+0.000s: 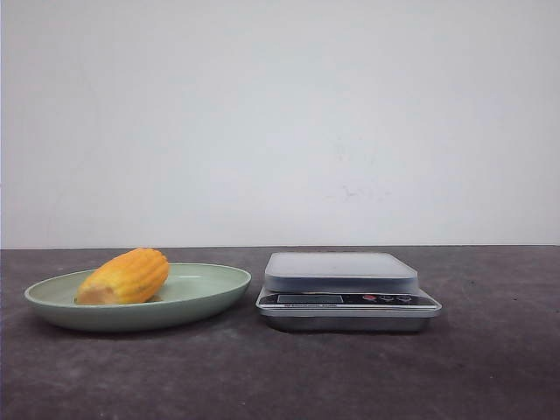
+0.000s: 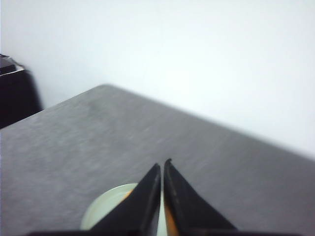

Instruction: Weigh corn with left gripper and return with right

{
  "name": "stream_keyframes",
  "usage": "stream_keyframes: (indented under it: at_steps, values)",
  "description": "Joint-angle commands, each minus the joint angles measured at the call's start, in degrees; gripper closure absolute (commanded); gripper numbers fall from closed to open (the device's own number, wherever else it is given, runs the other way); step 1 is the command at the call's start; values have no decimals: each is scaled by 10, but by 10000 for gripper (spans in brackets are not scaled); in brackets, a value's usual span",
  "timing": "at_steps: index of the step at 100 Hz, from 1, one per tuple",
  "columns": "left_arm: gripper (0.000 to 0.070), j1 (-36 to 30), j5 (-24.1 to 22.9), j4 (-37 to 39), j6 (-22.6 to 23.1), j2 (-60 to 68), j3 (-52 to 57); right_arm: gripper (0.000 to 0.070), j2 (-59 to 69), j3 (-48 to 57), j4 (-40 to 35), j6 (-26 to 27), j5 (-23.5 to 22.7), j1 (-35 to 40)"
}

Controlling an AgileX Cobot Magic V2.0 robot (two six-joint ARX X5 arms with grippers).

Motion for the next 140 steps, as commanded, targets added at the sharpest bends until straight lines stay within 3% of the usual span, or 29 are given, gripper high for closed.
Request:
stream_keyframes:
  at_steps: [1,10,19,91,115,121,130,135,140]
  values:
    - [691,-5,-17,0,-2,4,10,700,-12,-14,-14,-47,52,35]
    - [691,-5,-38,18,-2,4,11,700,-45,-33,-16,-48,81,58]
    - [690,-5,-51,35,-5,4,11,700,-62,-37,-48,-30,82,63]
    - [690,-5,-51,43,-9,4,11,700,-87,-37,-57,-25,81,63]
    - [690,-5,-51,43,-9,4,11,700,-108,-41,-88,-21,55,-35]
    - [690,-5,-51,43,-9,4,11,700,-122,-49,-109,-32,19,-90]
    - [690,-5,-51,43,-9,4,11,700,-147,-91,-96,-50,-116,-195]
    - [690,-5,-51,43,-9,4,11,700,-167,-139,-50,-75,-188,-262]
    - [690,-5,-51,43,-9,4,11,700,-189,-206,40,-108,-235,-328]
